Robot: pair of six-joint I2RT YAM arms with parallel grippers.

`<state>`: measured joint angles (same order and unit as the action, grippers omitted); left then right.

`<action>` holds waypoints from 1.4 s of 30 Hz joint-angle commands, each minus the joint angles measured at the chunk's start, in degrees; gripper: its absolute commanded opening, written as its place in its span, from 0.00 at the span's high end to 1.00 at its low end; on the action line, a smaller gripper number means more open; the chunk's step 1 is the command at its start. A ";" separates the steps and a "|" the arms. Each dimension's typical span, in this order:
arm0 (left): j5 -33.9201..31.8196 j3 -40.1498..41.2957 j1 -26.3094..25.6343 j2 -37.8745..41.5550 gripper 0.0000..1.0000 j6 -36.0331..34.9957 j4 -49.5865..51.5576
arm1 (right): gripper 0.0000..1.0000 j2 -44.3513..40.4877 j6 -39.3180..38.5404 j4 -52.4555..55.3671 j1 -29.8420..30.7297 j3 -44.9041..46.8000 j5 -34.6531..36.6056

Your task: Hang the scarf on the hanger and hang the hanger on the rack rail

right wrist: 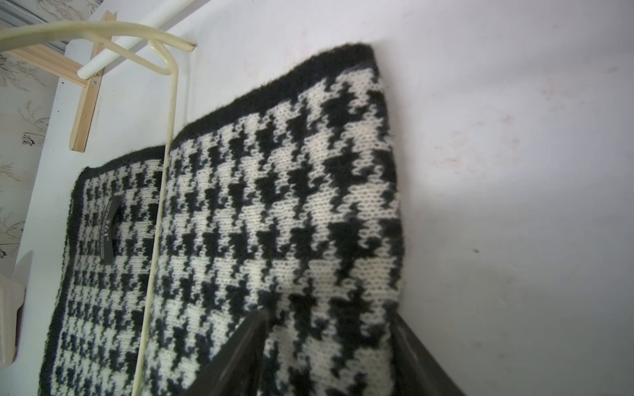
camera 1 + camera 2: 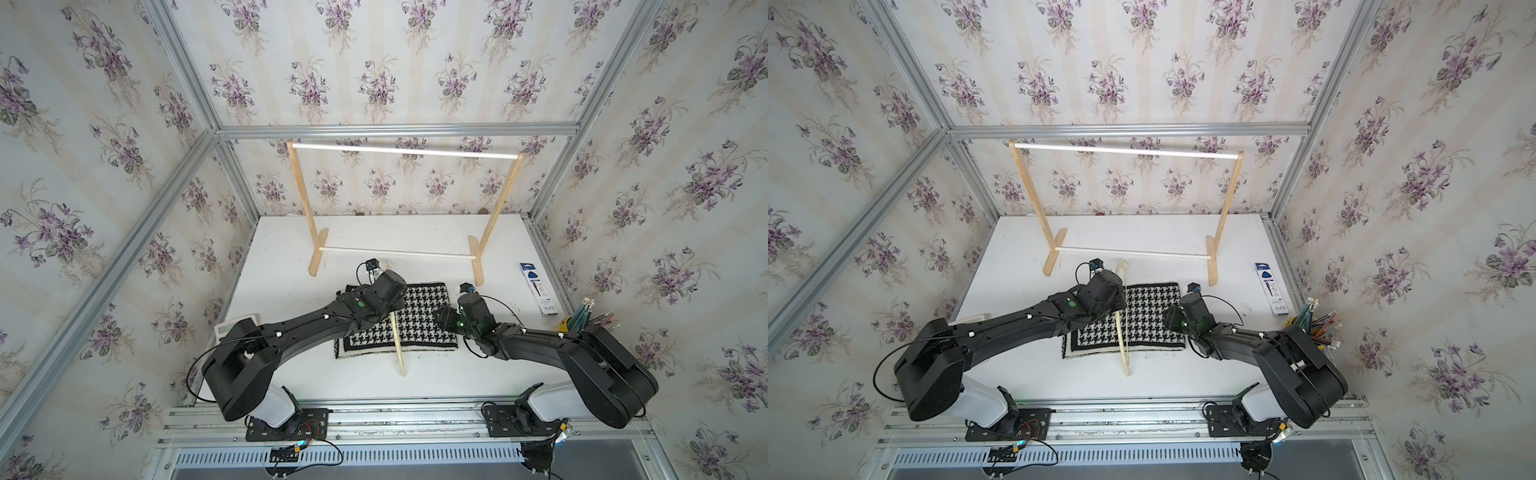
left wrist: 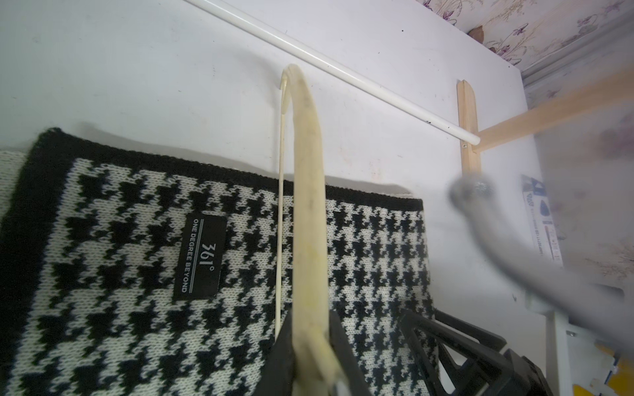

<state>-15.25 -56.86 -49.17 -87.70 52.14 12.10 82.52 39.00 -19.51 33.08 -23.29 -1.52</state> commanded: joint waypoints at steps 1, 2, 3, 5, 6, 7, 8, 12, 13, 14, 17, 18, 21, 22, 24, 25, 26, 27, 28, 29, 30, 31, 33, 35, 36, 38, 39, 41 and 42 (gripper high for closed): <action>0.13 -0.26 0.04 -0.28 1.00 -0.80 2.39 | 0.45 1.20 0.81 4.54 0.32 0.56 -1.64; 0.13 -0.27 0.04 -0.28 1.00 -0.82 2.40 | 0.51 1.30 0.88 4.33 0.32 0.61 -1.64; 0.13 -0.27 0.04 -0.23 1.00 -0.81 2.45 | 0.55 1.33 0.85 4.23 0.32 0.57 -1.64; 0.04 -0.27 0.03 -0.20 1.00 -0.81 2.49 | 0.63 1.09 0.90 4.28 0.42 0.57 -1.54; 0.05 -0.27 0.04 -0.19 1.00 -0.80 2.54 | 0.64 0.91 0.90 4.41 0.43 0.53 -1.43; 0.04 -0.27 0.04 -0.19 1.00 -0.81 2.57 | 0.64 0.47 0.90 4.50 0.45 0.55 -1.32; -0.04 -0.20 0.04 -0.19 1.00 -0.81 2.58 | 0.65 0.18 0.83 4.67 0.49 0.60 -1.20; -0.07 -0.18 0.04 -0.30 1.00 -0.79 2.67 | 0.76 -1.83 0.74 5.33 0.47 1.07 -0.38; -0.05 -0.18 0.04 -0.28 1.00 -0.83 2.67 | 0.84 -2.31 0.62 5.31 0.47 1.17 -0.19; -0.05 -0.17 0.04 -0.34 1.00 -0.87 2.67 | 0.92 -2.82 0.41 5.16 0.42 1.22 -0.13; 0.04 -0.18 0.04 -0.45 1.00 -0.85 2.67 | 1.00 -4.30 -0.54 2.70 0.52 1.23 -1.53; 0.04 -0.14 0.04 -0.50 1.00 -0.89 2.67 | 1.00 -4.64 -0.85 1.15 0.55 1.30 -2.78; 0.13 -0.09 0.03 -0.63 1.00 -0.91 2.67 | 1.00 -4.79 -1.03 -4.40 0.88 1.08 -6.94; 0.13 -0.09 0.03 -0.63 1.00 -0.82 2.67 | 1.00 -4.45 -0.99 -6.56 0.89 1.06 -8.50; 0.20 -0.09 0.04 -0.70 1.00 -0.79 2.58 | 1.00 -3.16 -0.59 -11.20 0.99 0.97 -11.79; 0.21 -0.09 0.01 -0.71 1.00 -0.89 2.58 | 1.00 -2.16 -0.27 -13.87 1.00 1.01 -13.59; 0.22 -0.09 0.03 -0.72 1.00 -0.90 2.58 | 1.00 -1.10 0.14 -16.36 0.98 0.98 -15.27; 0.22 -0.09 0.04 -0.69 1.00 -0.90 2.58 | 1.00 0.24 0.53 -18.80 1.09 0.99 -16.93; 0.22 -0.03 0.04 -0.65 1.00 -0.90 2.58 | 1.00 1.52 0.85 -21.53 1.13 1.06 -18.62; 0.22 -0.03 0.04 -0.63 1.00 -0.86 2.54 | 1.00 2.90 1.28 -23.94 1.21 1.05 -20.07; 0.22 -0.05 -0.01 -0.63 1.00 -0.87 2.50 | 1.00 4.31 1.70 -26.78 1.22 1.18 -21.71; 0.22 -0.04 0.03 -0.63 1.00 -0.97 2.41 | 1.00 6.17 2.44 -30.86 1.26 1.43 -23.81; 0.45 -0.09 0.03 -0.54 1.00 -1.16 2.15 | 1.00 9.18 3.80 -37.20 1.30 1.73 -26.90; 0.94 -0.03 0.04 -0.54 1.00 -1.26 1.63 | 1.00 12.52 5.75 -43.98 1.36 1.80 -29.60; 1.26 -0.05 0.04 -0.52 1.00 -1.25 1.35 | 1.00 14.20 6.99 -47.77 1.32 1.69 -31.00; 1.82 -0.14 0.01 -0.54 1.00 -1.37 0.99 | 1.00 18.21 10.01 -54.76 1.29 1.11 -33.71; 1.97 -0.26 0.03 -0.59 1.00 -1.42 0.92 | 1.00 20.16 11.54 -59.26 1.36 0.52 -35.02; 2.14 -0.38 -0.02 -0.71 1.00 -1.51 0.78 | 1.00 24.19 14.88 -65.70 1.35 -0.61 -37.10; 2.16 -0.44 0.03 -0.76 1.00 -1.62 0.62 | 1.00 26.21 16.41 -68.34 1.44 -1.33 -37.94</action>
<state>-14.50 -56.95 -49.15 -88.05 51.07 11.66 105.16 49.10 -72.64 34.35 -23.33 -33.67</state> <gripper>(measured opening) 0.148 0.088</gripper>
